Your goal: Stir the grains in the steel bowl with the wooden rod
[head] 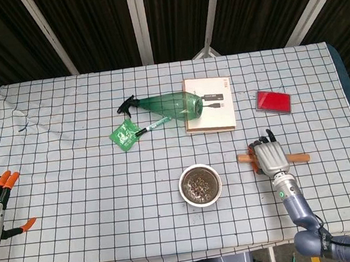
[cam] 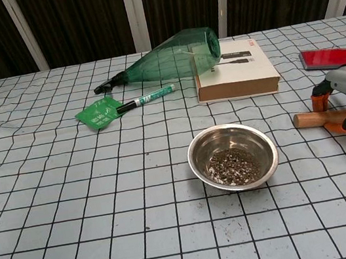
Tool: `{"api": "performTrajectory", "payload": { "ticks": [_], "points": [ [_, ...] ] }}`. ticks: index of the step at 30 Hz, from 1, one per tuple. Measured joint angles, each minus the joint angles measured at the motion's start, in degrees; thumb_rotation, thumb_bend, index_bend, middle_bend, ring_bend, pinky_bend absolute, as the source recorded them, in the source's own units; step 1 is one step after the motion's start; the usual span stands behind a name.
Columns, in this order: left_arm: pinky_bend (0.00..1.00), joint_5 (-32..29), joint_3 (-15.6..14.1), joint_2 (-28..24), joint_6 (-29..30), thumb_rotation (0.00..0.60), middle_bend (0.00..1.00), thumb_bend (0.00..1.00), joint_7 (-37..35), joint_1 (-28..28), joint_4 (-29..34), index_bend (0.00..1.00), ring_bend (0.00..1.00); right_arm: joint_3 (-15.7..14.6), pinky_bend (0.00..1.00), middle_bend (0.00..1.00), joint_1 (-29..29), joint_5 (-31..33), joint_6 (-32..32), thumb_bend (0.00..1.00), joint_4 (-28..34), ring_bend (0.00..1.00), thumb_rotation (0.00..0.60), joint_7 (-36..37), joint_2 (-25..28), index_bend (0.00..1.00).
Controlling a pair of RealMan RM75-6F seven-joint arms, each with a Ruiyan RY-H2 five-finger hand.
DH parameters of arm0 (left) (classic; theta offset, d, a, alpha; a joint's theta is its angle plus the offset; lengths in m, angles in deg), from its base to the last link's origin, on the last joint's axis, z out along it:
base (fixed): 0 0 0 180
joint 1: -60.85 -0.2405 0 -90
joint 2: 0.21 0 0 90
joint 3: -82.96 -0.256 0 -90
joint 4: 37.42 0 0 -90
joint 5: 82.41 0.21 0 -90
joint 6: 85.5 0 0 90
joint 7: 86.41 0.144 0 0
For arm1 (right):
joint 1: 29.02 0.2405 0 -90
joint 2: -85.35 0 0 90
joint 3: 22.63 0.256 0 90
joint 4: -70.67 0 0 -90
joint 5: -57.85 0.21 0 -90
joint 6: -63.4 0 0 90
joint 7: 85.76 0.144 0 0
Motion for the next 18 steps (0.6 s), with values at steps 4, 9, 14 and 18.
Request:
{"api": "performTrajectory", "payload": {
  "ticks": [4,9,14,18],
  "points": [
    [0.0,0.02,-0.06,0.02,-0.02,0.6,0.0,0.06,-0.24,-0.02,-0.21,0.0,0.0,-0.22,0.0,0.47,0.11,0.09,0.12,0.48,0.01,0.28,0.6,0.2,0.05,0.56],
    [0.0,0.07,-0.12,0.04,0.0,0.6,0.0,0.06,-0.42,-0.04,-0.38,0.0,0.0,-0.53,0.0,0.5,0.31,0.59,-0.08,0.49,0.05,0.32,0.6,-0.11,0.24,0.61],
    [0.0,0.07,-0.12,0.06,0.02,0.6,0.0,0.06,-0.57,-0.05,-0.48,0.0,0.0,-0.8,0.02,0.57,0.45,0.18,0.25,0.56,0.41,0.41,0.6,-0.01,0.51,0.69],
    [0.0,0.1,-0.12,0.06,0.04,0.6,0.0,0.06,-0.58,-0.04,-0.49,0.0,0.0,-1.17,0.26,0.61,0.47,-1.32,0.72,0.62,0.42,0.47,0.6,0.88,0.73,0.75]
  ]
}}
